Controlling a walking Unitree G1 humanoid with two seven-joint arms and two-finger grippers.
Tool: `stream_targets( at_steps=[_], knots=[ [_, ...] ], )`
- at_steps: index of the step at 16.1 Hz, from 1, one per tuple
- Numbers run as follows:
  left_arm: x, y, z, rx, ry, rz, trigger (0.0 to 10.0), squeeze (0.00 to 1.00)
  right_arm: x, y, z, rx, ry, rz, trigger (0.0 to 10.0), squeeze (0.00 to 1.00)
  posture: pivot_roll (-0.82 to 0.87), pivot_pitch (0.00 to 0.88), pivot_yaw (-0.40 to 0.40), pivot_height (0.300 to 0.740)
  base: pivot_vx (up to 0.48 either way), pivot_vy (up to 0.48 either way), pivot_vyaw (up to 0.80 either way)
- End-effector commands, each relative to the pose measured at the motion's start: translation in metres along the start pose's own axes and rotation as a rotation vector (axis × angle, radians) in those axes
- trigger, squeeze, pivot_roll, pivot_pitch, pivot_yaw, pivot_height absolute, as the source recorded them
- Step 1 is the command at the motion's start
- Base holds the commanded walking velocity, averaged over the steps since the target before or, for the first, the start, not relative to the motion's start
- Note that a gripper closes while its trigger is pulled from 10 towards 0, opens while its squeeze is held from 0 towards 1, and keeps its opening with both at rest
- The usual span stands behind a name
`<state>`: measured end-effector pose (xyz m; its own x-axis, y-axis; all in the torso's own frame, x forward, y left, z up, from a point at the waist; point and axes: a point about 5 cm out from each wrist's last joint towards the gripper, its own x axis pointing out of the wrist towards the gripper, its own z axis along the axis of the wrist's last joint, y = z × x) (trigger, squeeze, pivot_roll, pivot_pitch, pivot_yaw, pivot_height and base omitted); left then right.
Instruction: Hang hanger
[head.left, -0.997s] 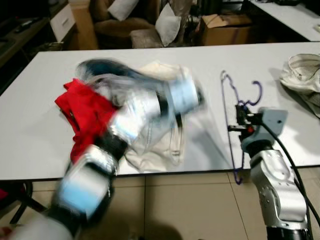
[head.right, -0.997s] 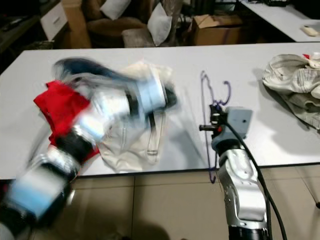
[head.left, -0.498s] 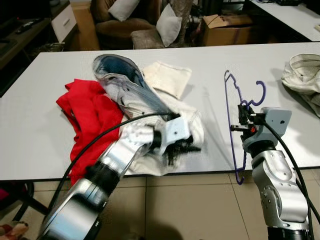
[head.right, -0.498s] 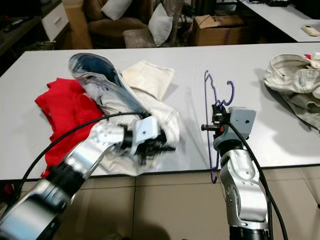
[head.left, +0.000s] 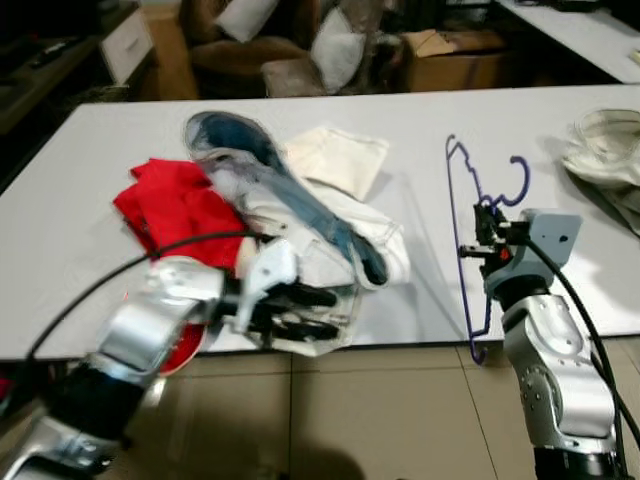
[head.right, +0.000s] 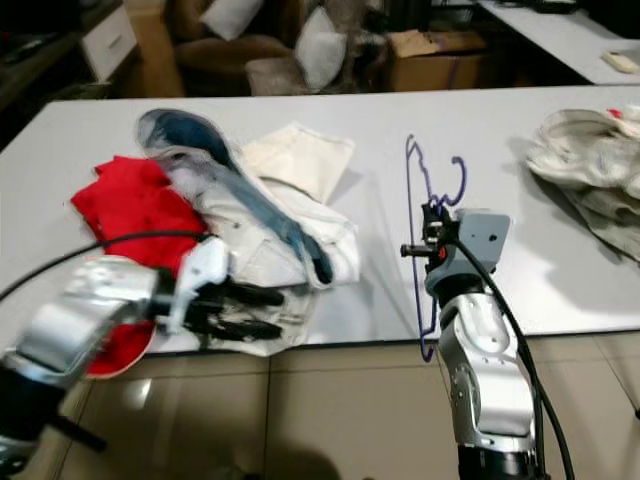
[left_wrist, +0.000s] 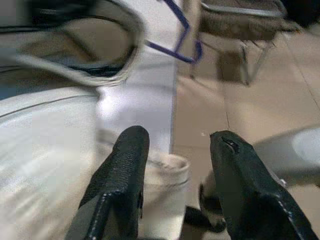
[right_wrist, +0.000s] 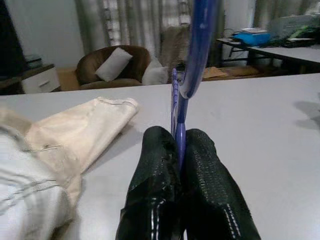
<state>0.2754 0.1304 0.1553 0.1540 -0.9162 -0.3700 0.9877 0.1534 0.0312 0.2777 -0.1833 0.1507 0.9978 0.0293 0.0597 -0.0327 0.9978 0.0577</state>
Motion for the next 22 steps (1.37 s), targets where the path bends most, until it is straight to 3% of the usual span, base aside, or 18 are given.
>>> stream_targets(
  at_steps=[1, 3, 5, 7, 9, 10, 11, 12, 13, 16, 18, 19, 20, 21, 22],
  knots=[
    [-0.007, 0.004, 0.008, 0.013, -0.027, 0.041, 10.0, 1.00, 0.003, 0.001, 0.003, 0.002, -0.015, 0.012, 10.0, 0.00, -0.07, 0.000, 0.021, 0.740, 0.000, 0.000, 0.00],
    [-0.033, 0.034, 0.013, -0.056, -0.119, 0.293, 10.0, 1.00, 0.006, 0.002, 0.004, -0.001, -0.017, 0.020, 10.0, 0.00, -0.07, 0.000, 0.014, 0.740, 0.000, 0.000, 0.00],
    [-0.057, 0.066, 0.009, -0.178, -0.146, 0.607, 10.0, 1.00, 0.007, 0.002, 0.005, -0.002, -0.020, 0.026, 10.0, 0.00, -0.07, 0.000, 0.013, 0.740, 0.000, 0.000, 0.00],
    [-0.069, 0.093, 0.004, -0.358, -0.232, 0.852, 10.0, 1.00, 0.008, 0.002, 0.006, -0.003, -0.021, 0.028, 10.0, 0.00, -0.07, 0.000, 0.010, 0.740, 0.000, 0.000, 0.00],
    [-0.066, 0.114, 0.005, -0.532, -0.353, 0.962, 10.0, 1.00, 0.008, 0.003, 0.006, -0.005, -0.022, 0.033, 10.0, 0.00, -0.08, 0.000, 0.010, 0.740, 0.000, 0.000, 0.00],
    [-0.064, 0.118, 0.004, -0.572, -0.360, 0.992, 10.0, 1.00, 0.008, 0.003, 0.007, -0.006, -0.022, 0.034, 10.0, 0.00, -0.08, 0.000, 0.014, 0.740, 0.000, 0.000, 0.00],
    [-0.064, 0.128, 0.000, -0.668, -0.375, 1.111, 10.0, 1.00, 0.007, 0.003, 0.008, -0.009, -0.024, 0.034, 10.0, 0.00, -0.10, 0.000, 0.023, 0.740, 0.000, 0.000, 0.00],
    [-0.064, 0.131, -0.001, -0.702, -0.383, 1.152, 10.0, 1.00, 0.006, 0.002, 0.008, -0.010, -0.025, 0.034, 10.0, 0.00, -0.10, 0.000, 0.024, 0.740, 0.000, 0.000, 0.00],
    [-0.065, 0.137, -0.001, -0.797, -0.445, 1.230, 10.0, 1.00, 0.004, 0.001, 0.010, -0.013, -0.029, 0.029, 10.0, 0.00, -0.12, 0.000, 0.028, 0.740, 0.000, 0.000, 0.00],
    [-0.074, 0.143, 0.001, -0.939, -0.556, 1.353, 10.0, 1.00, -0.002, 0.003, 0.011, -0.014, -0.020, 0.025, 10.0, 0.00, -0.13, 0.019, 0.029, 0.740, 0.000, 0.000, 0.00],
    [-0.076, 0.147, 0.008, -1.020, -0.677, 1.340, 10.0, 1.00, -0.006, 0.006, 0.010, -0.009, -0.011, 0.025, 10.0, 0.00, -0.14, 0.039, 0.026, 0.740, 0.000, 0.000, 0.00],
    [-0.073, 0.147, 0.010, -1.051, -0.718, 1.305, 10.0, 0.88, -0.007, 0.006, 0.010, -0.008, -0.007, 0.025, 10.0, 0.00, -0.14, 0.048, 0.026, 0.740, 0.000, 0.000, 0.00],
    [-0.066, 0.147, 0.012, -1.085, -0.747, 1.249, 10.0, 0.20, -0.008, 0.006, 0.009, -0.009, -0.003, 0.026, 10.0, 0.00, -0.15, 0.051, 0.025, 0.740, 0.000, 0.000, 0.00],
    [-0.063, 0.147, 0.012, -1.102, -0.748, 1.231, 10.0, 0.00, -0.009, 0.007, 0.010, -0.009, -0.001, 0.026, 10.0, 0.00, -0.15, 0.054, 0.025, 0.740, 0.000, 0.000, 0.00],
    [-0.054, 0.146, 0.010, -1.154, -0.731, 1.216, 10.0, 0.00, -0.010, 0.007, 0.011, -0.010, 0.000, 0.026, 10.0, 0.00, -0.15, 0.062, 0.026, 0.740, 0.000, 0.000, 0.00]
  ],
)
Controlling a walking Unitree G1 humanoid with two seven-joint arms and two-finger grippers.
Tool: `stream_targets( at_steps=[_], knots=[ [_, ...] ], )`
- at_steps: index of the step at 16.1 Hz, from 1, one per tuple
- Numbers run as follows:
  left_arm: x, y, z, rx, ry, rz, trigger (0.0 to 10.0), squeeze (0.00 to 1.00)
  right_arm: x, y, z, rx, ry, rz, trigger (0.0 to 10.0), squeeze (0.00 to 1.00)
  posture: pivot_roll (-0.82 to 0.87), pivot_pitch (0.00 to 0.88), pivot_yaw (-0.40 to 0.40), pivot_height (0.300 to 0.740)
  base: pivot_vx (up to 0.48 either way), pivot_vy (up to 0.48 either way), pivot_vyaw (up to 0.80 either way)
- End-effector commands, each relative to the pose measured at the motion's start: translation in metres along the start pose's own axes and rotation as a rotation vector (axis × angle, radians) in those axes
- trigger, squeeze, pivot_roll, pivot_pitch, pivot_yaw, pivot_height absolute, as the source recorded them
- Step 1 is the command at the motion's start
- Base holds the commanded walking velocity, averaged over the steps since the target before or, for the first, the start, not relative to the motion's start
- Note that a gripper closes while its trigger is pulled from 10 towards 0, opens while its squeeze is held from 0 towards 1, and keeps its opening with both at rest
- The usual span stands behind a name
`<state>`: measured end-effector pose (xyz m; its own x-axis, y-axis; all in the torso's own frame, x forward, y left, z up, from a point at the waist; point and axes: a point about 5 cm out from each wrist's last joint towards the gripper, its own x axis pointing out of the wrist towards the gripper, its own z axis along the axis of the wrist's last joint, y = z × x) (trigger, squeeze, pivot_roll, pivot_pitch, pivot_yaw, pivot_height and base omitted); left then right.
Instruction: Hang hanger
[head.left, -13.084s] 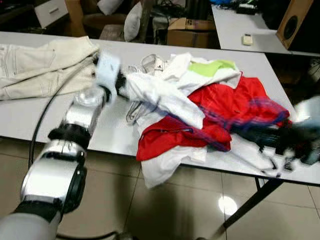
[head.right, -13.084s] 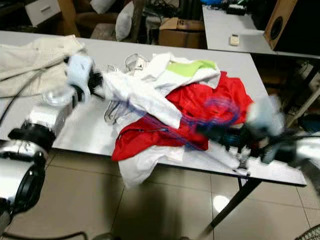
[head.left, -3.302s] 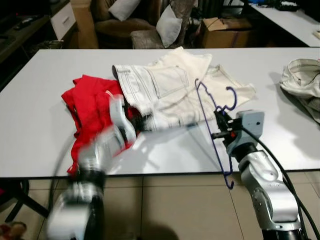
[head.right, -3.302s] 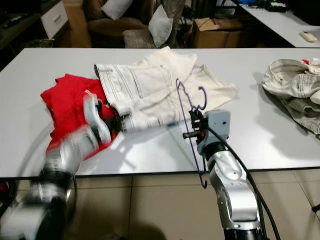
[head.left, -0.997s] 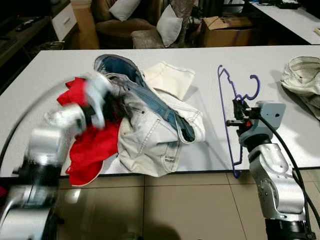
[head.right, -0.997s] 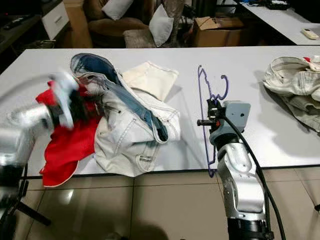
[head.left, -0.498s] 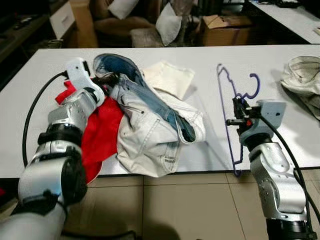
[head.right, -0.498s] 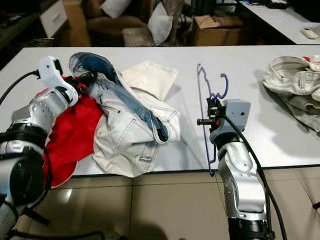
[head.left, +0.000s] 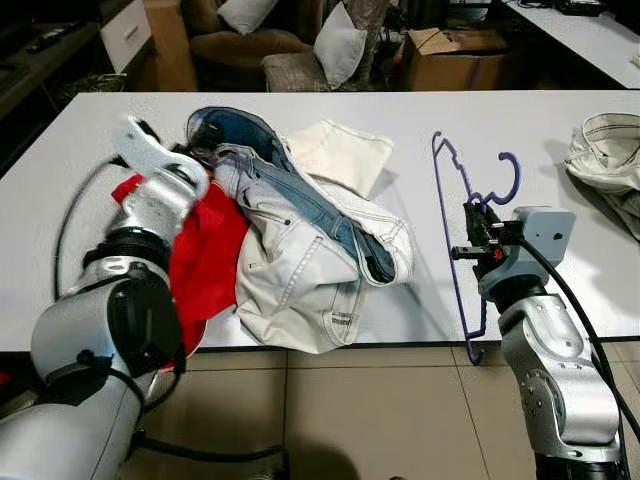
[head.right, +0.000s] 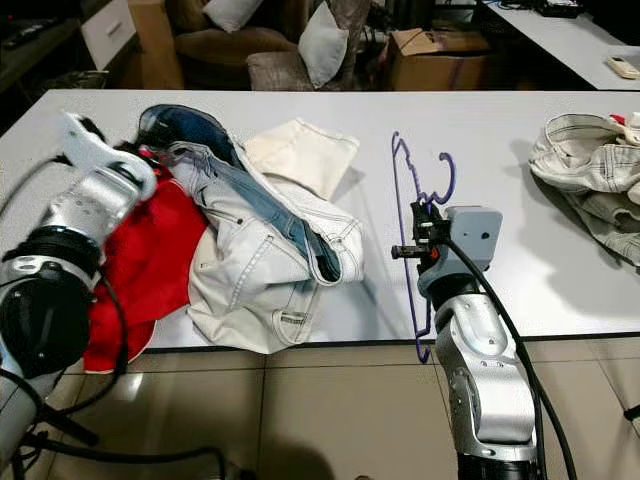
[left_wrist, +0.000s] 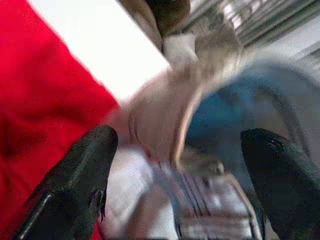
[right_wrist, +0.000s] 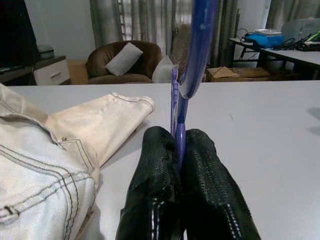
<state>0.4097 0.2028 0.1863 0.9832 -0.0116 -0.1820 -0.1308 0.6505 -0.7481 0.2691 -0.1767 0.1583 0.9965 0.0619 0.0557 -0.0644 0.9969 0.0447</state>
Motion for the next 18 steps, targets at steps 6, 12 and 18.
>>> stream_targets(
  at_steps=[6, 12, 18],
  knots=[
    [0.002, -0.002, -0.016, -0.163, 0.045, 0.070, 10.0, 0.00, -0.006, -0.001, 0.004, -0.001, 0.007, -0.015, 10.0, 0.00, -0.17, 0.074, 0.035, 0.740, 0.000, 0.000, 0.00],
    [0.003, -0.006, -0.013, -0.288, 0.010, 0.067, 0.0, 0.00, -0.009, -0.001, 0.004, 0.001, 0.012, -0.027, 10.0, 0.00, -0.17, 0.068, 0.045, 0.740, 0.000, 0.000, 0.00],
    [0.002, -0.002, -0.021, -0.349, 0.044, 0.076, 0.0, 0.00, -0.005, 0.004, 0.003, 0.011, 0.014, -0.005, 10.0, 0.00, -0.14, 0.041, 0.032, 0.740, 0.000, 0.000, 0.00]
  ],
)
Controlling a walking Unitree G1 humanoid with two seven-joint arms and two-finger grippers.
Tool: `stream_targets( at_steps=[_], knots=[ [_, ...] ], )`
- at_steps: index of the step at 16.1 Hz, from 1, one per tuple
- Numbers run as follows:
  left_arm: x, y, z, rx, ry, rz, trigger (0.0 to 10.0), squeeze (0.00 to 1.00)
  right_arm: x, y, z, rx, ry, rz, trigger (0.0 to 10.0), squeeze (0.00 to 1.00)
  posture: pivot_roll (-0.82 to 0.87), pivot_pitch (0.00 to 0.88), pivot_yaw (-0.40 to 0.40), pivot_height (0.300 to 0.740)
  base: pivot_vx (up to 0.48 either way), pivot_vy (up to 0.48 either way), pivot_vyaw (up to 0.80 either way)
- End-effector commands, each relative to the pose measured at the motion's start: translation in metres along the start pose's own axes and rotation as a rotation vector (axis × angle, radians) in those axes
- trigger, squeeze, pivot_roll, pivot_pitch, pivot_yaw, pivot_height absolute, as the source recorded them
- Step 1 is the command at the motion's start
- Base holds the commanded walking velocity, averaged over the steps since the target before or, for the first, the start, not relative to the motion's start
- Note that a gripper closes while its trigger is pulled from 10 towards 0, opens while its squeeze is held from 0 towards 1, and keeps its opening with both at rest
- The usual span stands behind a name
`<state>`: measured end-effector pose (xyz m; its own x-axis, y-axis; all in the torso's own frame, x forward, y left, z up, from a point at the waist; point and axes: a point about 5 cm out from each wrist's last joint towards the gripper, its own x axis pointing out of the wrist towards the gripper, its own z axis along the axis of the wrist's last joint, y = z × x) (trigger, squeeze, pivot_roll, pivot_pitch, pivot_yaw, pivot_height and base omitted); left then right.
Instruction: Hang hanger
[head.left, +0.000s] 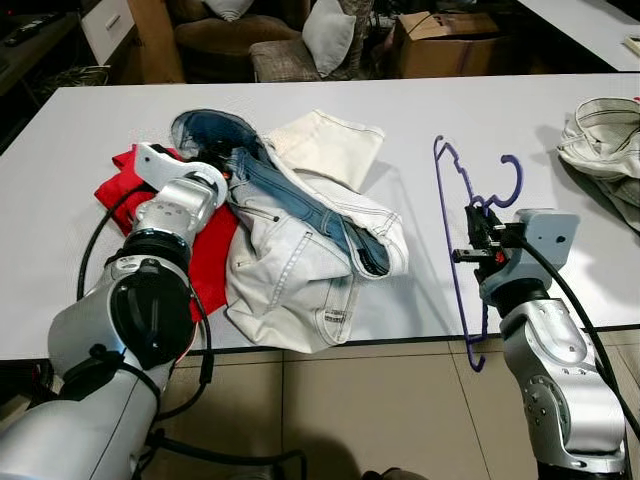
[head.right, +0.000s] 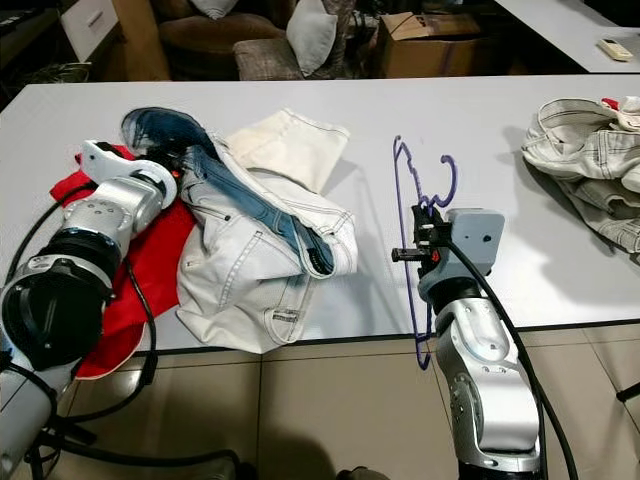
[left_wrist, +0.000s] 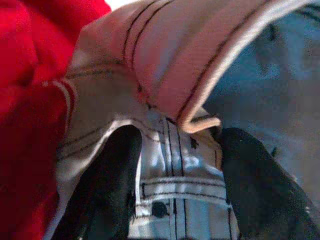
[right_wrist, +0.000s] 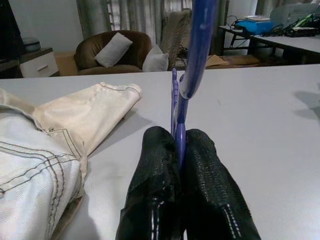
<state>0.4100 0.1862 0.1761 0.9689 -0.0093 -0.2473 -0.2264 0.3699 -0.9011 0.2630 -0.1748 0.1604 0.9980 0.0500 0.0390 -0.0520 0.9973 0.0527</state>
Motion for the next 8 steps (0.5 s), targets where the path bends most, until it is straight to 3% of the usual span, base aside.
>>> stream_targets(
  at_steps=[1, 8],
  knots=[
    [-0.0001, 0.0031, -0.0017, -0.024, 0.011, 0.023, 0.0, 0.00, 0.0015, 0.0024, 0.0001, 0.004, -0.002, 0.009, 10.0, 0.00, -0.14, 0.041, 0.032, 0.740, 0.000, 0.000, 0.00],
    [0.0000, 0.0043, -0.0071, -0.082, 0.032, 0.024, 0.0, 0.00, 0.0039, 0.0033, 0.0001, 0.004, -0.008, 0.017, 10.0, 0.00, -0.14, 0.028, 0.032, 0.740, 0.000, 0.000, 0.00]
  ],
)
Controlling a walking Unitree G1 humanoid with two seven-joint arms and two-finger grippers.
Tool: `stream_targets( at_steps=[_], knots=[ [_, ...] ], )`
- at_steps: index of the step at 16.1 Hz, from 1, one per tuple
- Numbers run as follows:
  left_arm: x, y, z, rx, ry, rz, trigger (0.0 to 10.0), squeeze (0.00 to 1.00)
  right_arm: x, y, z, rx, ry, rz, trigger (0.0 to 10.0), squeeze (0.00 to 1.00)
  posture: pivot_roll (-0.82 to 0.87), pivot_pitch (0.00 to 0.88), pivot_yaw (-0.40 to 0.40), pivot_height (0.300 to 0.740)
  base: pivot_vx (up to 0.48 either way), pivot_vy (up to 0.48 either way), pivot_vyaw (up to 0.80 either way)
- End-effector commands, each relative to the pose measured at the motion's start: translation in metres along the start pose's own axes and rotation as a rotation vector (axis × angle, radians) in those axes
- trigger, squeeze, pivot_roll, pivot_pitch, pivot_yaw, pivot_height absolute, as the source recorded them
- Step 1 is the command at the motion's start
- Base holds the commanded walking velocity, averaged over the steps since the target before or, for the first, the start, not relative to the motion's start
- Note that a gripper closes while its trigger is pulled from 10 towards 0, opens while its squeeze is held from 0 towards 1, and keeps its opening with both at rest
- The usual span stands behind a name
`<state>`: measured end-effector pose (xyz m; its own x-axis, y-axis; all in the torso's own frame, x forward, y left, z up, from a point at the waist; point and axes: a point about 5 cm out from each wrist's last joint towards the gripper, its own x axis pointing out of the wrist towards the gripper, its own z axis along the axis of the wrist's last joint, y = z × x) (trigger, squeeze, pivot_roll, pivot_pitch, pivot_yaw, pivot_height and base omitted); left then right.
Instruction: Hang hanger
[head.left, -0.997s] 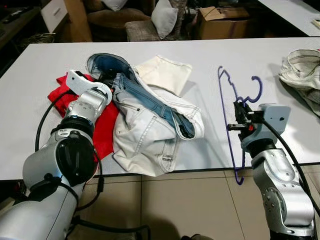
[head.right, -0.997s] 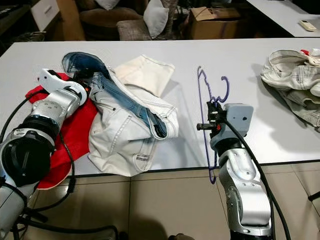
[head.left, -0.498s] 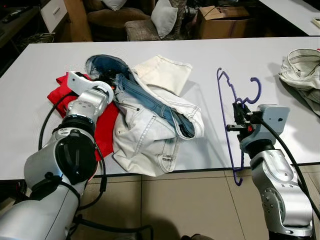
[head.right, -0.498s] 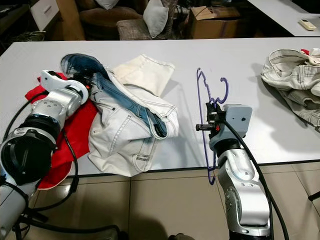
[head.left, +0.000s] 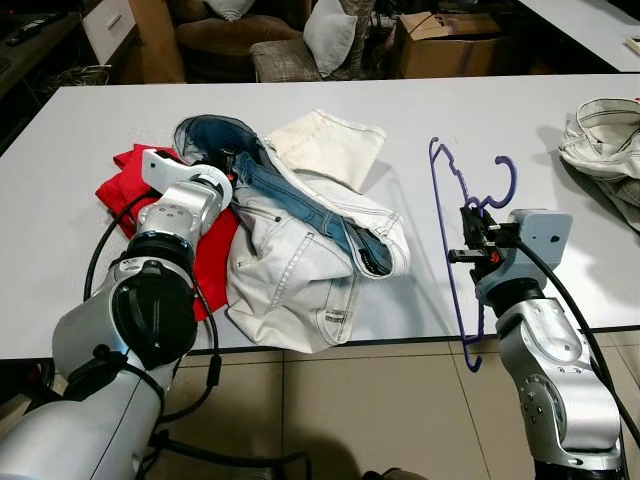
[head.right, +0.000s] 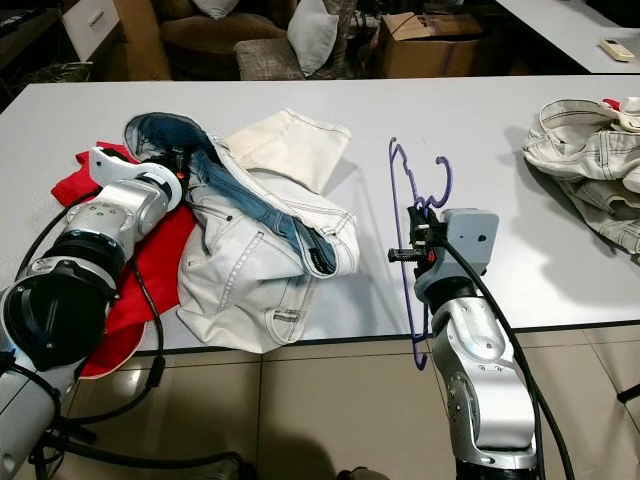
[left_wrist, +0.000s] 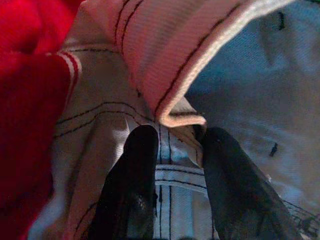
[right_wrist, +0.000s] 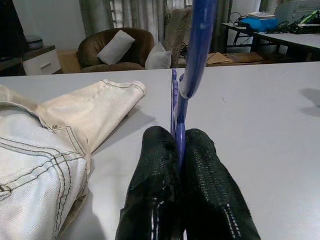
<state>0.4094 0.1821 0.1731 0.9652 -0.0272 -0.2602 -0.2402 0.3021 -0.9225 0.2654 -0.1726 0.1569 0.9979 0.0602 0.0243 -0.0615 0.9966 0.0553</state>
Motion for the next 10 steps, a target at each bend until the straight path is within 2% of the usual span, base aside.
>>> stream_targets(
  at_steps=[1, 3, 7, 9, 10],
  knots=[
    [0.000, 0.004, -0.002, -0.019, 0.009, 0.021, 0.0, 0.00, 0.002, 0.001, 0.004, 0.001, -0.025, 0.009, 10.0, 0.00, -0.14, 0.026, 0.032, 0.740, 0.000, 0.000, 0.00],
    [0.000, 0.005, -0.001, -0.015, 0.005, 0.024, 0.0, 0.00, 0.003, 0.002, 0.005, 0.001, -0.027, 0.010, 10.0, 0.00, -0.14, 0.024, 0.029, 0.740, 0.000, 0.000, 0.00],
    [-0.001, -0.001, -0.001, 0.087, 0.021, -0.041, 0.0, 0.00, 0.005, 0.002, 0.005, 0.002, -0.029, 0.015, 10.0, 0.00, -0.13, 0.020, 0.025, 0.740, 0.000, 0.000, 0.00],
    [-0.001, -0.004, -0.001, 0.172, 0.029, -0.078, 0.0, 0.00, 0.006, 0.002, 0.005, 0.002, -0.031, 0.016, 10.0, 0.00, -0.13, 0.017, 0.025, 0.740, 0.000, 0.000, 0.00],
    [-0.001, -0.006, 0.001, 0.262, 0.023, -0.103, 0.0, 0.00, 0.007, 0.002, 0.005, 0.003, -0.034, 0.015, 10.0, 0.00, -0.13, 0.015, 0.025, 0.740, 0.000, 0.000, 0.00]
  ],
)
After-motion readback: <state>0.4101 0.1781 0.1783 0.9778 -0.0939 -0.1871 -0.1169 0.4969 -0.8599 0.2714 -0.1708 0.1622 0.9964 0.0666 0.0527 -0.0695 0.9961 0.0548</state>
